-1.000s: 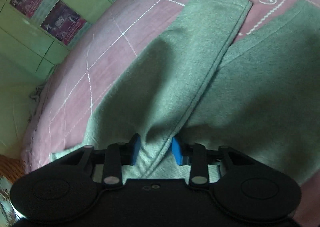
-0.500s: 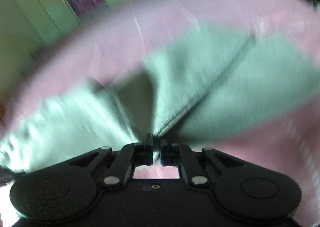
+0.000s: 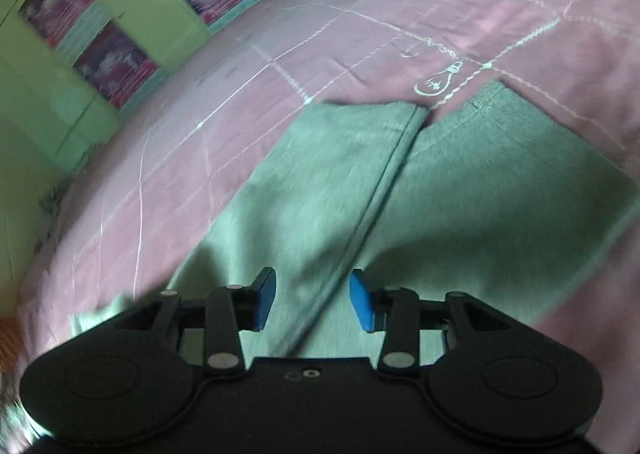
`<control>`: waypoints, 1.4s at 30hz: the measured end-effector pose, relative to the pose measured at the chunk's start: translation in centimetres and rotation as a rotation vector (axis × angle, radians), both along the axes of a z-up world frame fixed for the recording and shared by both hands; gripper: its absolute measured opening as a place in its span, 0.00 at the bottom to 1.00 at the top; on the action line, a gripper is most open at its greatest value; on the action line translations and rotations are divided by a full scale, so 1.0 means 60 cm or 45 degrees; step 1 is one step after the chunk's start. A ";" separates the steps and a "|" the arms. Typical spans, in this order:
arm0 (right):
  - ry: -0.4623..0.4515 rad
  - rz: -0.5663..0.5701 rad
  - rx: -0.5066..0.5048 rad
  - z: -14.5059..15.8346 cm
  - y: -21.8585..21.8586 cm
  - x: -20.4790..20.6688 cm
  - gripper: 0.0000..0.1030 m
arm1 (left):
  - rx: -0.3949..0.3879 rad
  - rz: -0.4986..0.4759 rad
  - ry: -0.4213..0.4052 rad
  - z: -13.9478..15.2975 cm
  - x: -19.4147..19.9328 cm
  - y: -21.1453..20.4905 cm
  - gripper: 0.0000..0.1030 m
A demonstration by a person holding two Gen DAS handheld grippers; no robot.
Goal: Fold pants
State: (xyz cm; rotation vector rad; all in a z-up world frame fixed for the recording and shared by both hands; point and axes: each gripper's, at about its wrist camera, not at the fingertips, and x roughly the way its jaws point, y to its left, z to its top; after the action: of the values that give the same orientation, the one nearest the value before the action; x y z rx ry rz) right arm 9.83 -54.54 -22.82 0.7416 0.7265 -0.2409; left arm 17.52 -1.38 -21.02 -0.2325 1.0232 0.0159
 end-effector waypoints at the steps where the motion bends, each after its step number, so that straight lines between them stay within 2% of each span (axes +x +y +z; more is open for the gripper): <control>1: 0.000 -0.017 0.023 -0.006 -0.008 0.016 0.38 | 0.009 -0.004 -0.002 0.000 0.000 -0.004 0.39; 3: -0.012 -0.035 0.070 -0.016 -0.024 0.037 0.32 | 0.036 -0.010 0.001 0.001 0.001 -0.013 0.41; 4: -0.014 -0.043 0.078 -0.017 -0.028 0.047 0.18 | 0.045 -0.006 0.003 0.003 0.001 -0.015 0.41; 5: -0.032 -0.043 0.081 -0.014 -0.029 0.051 0.13 | 0.047 0.000 0.004 0.003 0.001 -0.016 0.42; 7: -0.114 -0.012 0.051 0.009 -0.011 0.049 0.13 | 0.059 -0.003 0.005 0.001 0.001 -0.018 0.42; 9: -0.153 0.038 -0.034 0.026 -0.002 0.060 0.13 | 0.080 -0.021 0.005 -0.001 0.004 -0.021 0.43; 11: -0.143 0.033 -0.062 0.030 -0.005 0.081 0.33 | 0.081 -0.024 0.004 -0.001 0.002 -0.023 0.43; 13: -0.111 0.030 -0.022 0.023 -0.017 0.106 0.36 | 0.075 -0.018 0.006 -0.001 0.002 -0.021 0.43; 15: -0.077 0.004 -0.035 0.021 -0.024 0.122 0.28 | 0.070 -0.010 0.009 0.000 0.002 -0.020 0.44; 16: -0.068 -0.013 -0.044 0.024 -0.027 0.127 0.11 | 0.069 -0.007 0.010 -0.001 0.004 -0.021 0.44; 17: -0.076 -0.017 -0.050 0.033 -0.025 0.128 0.06 | 0.068 -0.007 0.011 -0.001 0.004 -0.021 0.45; 18: -0.111 -0.013 -0.070 0.048 -0.025 0.126 0.06 | 0.068 -0.015 0.010 -0.001 0.004 -0.022 0.49; 22: -0.319 0.006 -0.308 0.144 -0.002 0.054 0.06 | 0.083 -0.045 -0.005 0.001 0.001 -0.031 0.54; 24: -0.366 -0.024 -0.402 0.161 -0.008 0.000 0.06 | 0.074 -0.040 -0.011 0.000 -0.001 -0.029 0.55; 26: -0.258 -0.045 -0.403 0.124 -0.025 -0.041 0.06 | 0.085 -0.054 -0.016 -0.002 -0.003 -0.030 0.55; 28: -0.042 -0.061 -0.359 0.055 -0.043 -0.066 0.06 | 0.110 -0.076 -0.019 -0.003 -0.004 -0.034 0.56; 30: 0.059 -0.078 -0.291 0.010 -0.053 -0.089 0.07 | 0.119 -0.083 -0.017 -0.003 -0.003 -0.035 0.57; 32: 0.032 -0.103 -0.237 0.002 -0.054 -0.112 0.08 | 0.114 -0.078 -0.014 -0.003 -0.002 -0.033 0.58; 35: -0.017 -0.060 -0.227 0.017 -0.047 -0.122 0.08 | 0.119 -0.085 -0.017 -0.003 -0.003 -0.037 0.62; 39: 0.033 -0.064 -0.193 0.020 -0.057 -0.099 0.07 | 0.147 -0.098 -0.025 -0.005 -0.003 -0.047 0.66; 40: -0.002 -0.054 -0.194 0.036 -0.052 -0.088 0.06 | 0.147 -0.095 -0.026 -0.006 -0.003 -0.047 0.66; 42: -0.138 -0.030 -0.286 0.099 -0.030 -0.056 0.06 | 0.141 -0.087 -0.025 -0.005 -0.002 -0.046 0.66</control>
State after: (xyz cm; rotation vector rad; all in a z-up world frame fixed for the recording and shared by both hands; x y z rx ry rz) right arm 6.50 -56.32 -16.86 0.5452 0.5772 -0.2967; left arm 17.39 -4.11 -21.30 -0.0968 1.0067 0.0082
